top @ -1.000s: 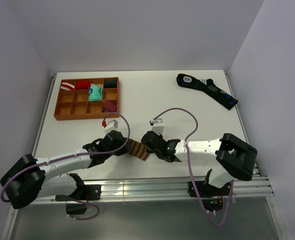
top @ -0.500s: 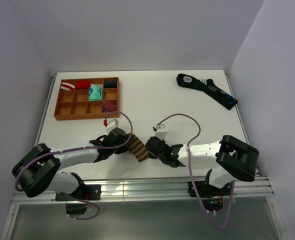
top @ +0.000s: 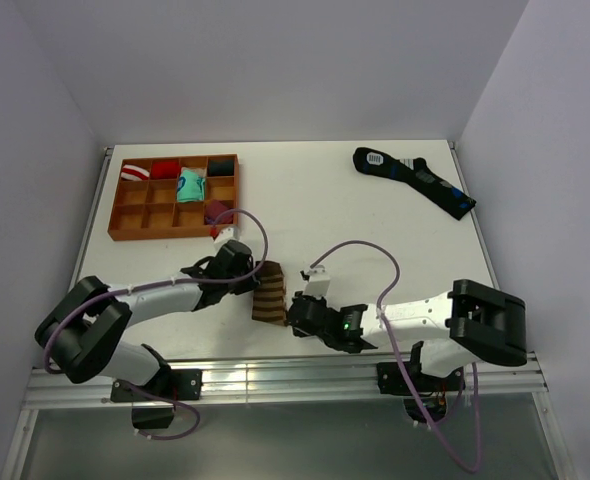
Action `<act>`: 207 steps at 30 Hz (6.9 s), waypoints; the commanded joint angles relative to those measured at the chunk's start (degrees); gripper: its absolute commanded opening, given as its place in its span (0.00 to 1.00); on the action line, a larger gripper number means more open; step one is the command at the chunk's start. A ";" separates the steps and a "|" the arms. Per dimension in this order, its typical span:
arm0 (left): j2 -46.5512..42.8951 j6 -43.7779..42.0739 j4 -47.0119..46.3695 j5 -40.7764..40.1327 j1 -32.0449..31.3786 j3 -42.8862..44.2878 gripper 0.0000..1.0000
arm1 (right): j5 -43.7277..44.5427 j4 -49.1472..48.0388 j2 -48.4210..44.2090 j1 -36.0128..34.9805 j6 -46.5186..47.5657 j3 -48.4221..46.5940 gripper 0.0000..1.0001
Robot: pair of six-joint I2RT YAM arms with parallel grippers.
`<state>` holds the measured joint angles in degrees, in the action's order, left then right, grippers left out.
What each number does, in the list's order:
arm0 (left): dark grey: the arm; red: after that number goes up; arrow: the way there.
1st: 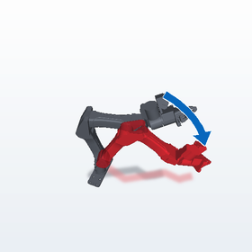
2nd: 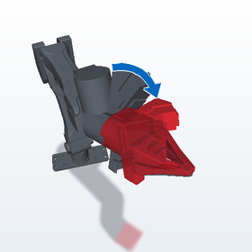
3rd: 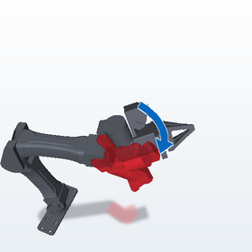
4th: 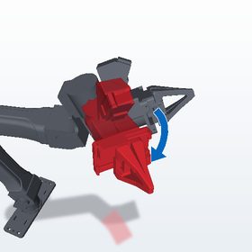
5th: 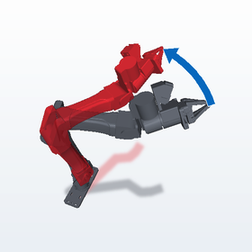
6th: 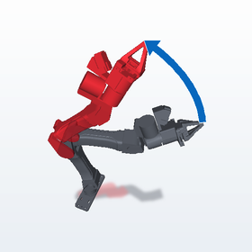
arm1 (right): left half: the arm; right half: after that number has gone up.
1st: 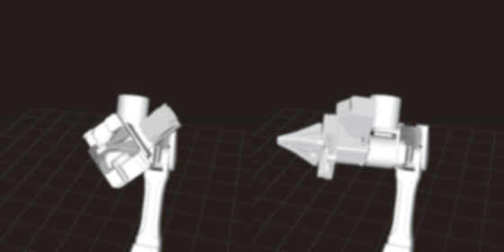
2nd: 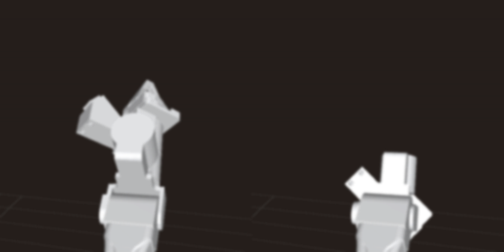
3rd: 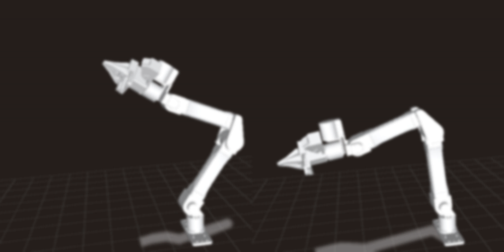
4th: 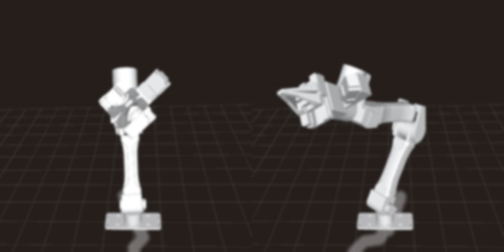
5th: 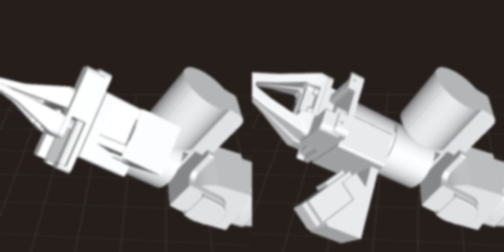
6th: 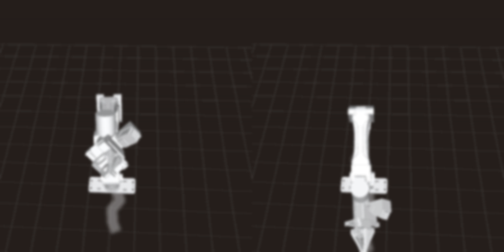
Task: Roll the socks
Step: Adjust the sock at the center of the board.
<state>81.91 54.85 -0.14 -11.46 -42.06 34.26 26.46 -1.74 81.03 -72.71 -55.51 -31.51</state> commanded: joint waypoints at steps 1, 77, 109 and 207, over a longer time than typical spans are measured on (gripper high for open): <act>-5.08 -2.03 -0.39 0.13 0.23 -1.04 0.24 | 6.40 2.78 -3.60 0.37 0.22 -0.75 0.17; 2.82 -12.40 -10.58 16.74 1.02 -2.44 0.24 | 1.49 -29.82 0.89 1.43 25.45 11.99 0.28; 1.85 -16.26 -5.05 19.82 1.11 0.63 0.25 | -14.85 -53.36 9.83 0.55 44.35 11.55 0.42; -18.09 -12.58 -30.53 -3.46 -9.08 -20.72 0.37 | -73.30 -3.81 20.21 35.88 16.13 -11.73 0.08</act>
<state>65.93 40.77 -24.18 -7.81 -49.74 15.77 -41.93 -10.66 99.83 -38.65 -39.75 -41.04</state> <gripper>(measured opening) 0.362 0.132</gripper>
